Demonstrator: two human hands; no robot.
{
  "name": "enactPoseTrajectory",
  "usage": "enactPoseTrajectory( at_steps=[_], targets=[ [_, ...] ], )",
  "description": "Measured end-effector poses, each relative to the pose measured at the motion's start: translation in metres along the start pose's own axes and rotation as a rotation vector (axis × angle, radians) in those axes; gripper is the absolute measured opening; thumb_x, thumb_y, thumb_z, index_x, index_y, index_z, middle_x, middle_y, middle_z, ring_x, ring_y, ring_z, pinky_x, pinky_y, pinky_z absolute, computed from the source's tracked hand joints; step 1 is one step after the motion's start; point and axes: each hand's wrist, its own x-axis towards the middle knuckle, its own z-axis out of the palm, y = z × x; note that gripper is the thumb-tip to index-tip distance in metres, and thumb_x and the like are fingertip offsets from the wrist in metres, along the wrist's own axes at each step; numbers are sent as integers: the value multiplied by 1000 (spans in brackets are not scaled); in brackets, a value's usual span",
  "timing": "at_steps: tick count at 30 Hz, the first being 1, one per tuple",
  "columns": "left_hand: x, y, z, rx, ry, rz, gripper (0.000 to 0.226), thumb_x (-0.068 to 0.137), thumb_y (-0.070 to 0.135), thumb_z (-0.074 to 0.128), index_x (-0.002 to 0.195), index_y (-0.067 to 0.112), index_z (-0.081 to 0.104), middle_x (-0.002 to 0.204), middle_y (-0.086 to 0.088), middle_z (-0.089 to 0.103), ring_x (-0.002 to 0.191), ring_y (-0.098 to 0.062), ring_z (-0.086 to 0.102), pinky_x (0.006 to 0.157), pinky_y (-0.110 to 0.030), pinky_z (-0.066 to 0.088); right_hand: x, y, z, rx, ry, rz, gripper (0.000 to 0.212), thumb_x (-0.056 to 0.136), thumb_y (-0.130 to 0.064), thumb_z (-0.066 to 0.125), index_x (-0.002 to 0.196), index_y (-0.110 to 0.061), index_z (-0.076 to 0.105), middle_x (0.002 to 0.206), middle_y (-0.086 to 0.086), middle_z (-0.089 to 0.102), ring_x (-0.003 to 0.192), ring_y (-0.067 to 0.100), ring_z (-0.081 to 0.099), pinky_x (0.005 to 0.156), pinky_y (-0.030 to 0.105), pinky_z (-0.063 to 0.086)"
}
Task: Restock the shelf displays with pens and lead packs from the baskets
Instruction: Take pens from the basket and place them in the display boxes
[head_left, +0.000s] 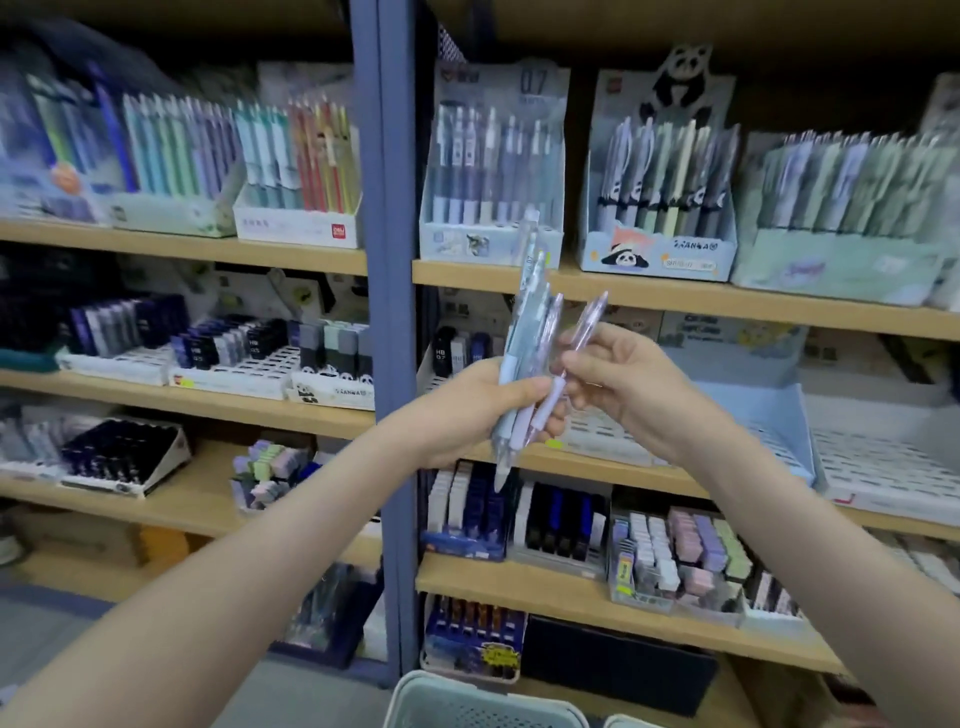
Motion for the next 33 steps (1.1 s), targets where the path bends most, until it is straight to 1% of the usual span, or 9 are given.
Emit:
enactPoseTrajectory(
  at_steps=[3, 6, 9, 13, 16, 21, 25, 27, 33],
  targets=[
    [4, 12, -10, 78, 49, 31, 23, 101, 19, 47, 118, 6, 56, 94, -6, 68, 91, -20, 66, 93, -37, 54, 16, -14, 0, -126, 74, -92, 12, 92, -4, 56, 102, -8, 61, 70, 1, 64, 61, 11, 57, 59, 24, 47],
    [12, 26, -27, 106, 145, 70, 18, 101, 21, 48, 114, 10, 53, 92, -3, 69, 85, -13, 70, 84, -30, 57, 40, -38, -5, -138, 164, -229, 10, 93, -6, 56, 94, -14, 61, 68, -3, 64, 66, 9, 60, 63, 24, 48],
    [21, 45, -46, 121, 250, 132, 14, 100, 21, 48, 94, 10, 54, 78, 0, 65, 75, -9, 68, 69, -21, 55, 65, -66, -10, -130, 246, -339, 12, 94, -3, 53, 92, -13, 60, 73, 2, 63, 69, 10, 63, 66, 23, 53],
    [34, 65, -68, 122, 373, 188, 25, 99, 25, 49, 81, 9, 57, 66, 3, 67, 73, -15, 65, 73, -26, 54, 94, -90, -13, -108, 322, -422, 9, 94, -5, 55, 95, -13, 60, 81, 8, 65, 78, 15, 67, 76, 26, 57],
    [41, 76, -80, 88, 416, 237, 25, 99, 24, 48, 81, 9, 56, 67, 0, 66, 70, -13, 65, 68, -24, 54, 116, -98, -11, -123, 345, -461, 8, 94, -7, 55, 95, -14, 59, 87, 10, 66, 84, 17, 68, 78, 24, 56],
    [53, 81, -95, 57, 451, 263, 23, 99, 25, 49, 89, 4, 54, 72, -3, 64, 68, -10, 66, 72, -27, 54, 157, -94, -1, -364, 386, -443, 7, 93, -6, 54, 93, -9, 60, 89, 5, 66, 90, 18, 67, 79, 23, 56],
    [58, 78, -101, 71, 457, 255, 23, 100, 26, 48, 92, 5, 53, 74, -3, 65, 66, -9, 64, 71, -27, 53, 183, -85, 2, -554, 423, -369, 6, 92, -11, 56, 90, -12, 61, 86, 4, 68, 86, 21, 67, 85, 44, 55],
    [59, 75, -103, 73, 461, 256, 23, 100, 26, 48, 92, 5, 53, 71, -1, 65, 67, -10, 63, 72, -27, 55, 189, -83, 4, -593, 439, -330, 6, 92, -11, 56, 89, -10, 61, 84, 6, 68, 85, 27, 68, 83, 48, 55],
    [59, 64, -110, 46, 491, 247, 23, 98, 28, 50, 92, 6, 55, 71, 0, 66, 71, -9, 66, 70, -27, 53, 197, -86, 4, -556, 508, -360, 5, 92, -11, 55, 91, -11, 60, 87, 9, 68, 87, 25, 67, 85, 43, 54]
  ],
)
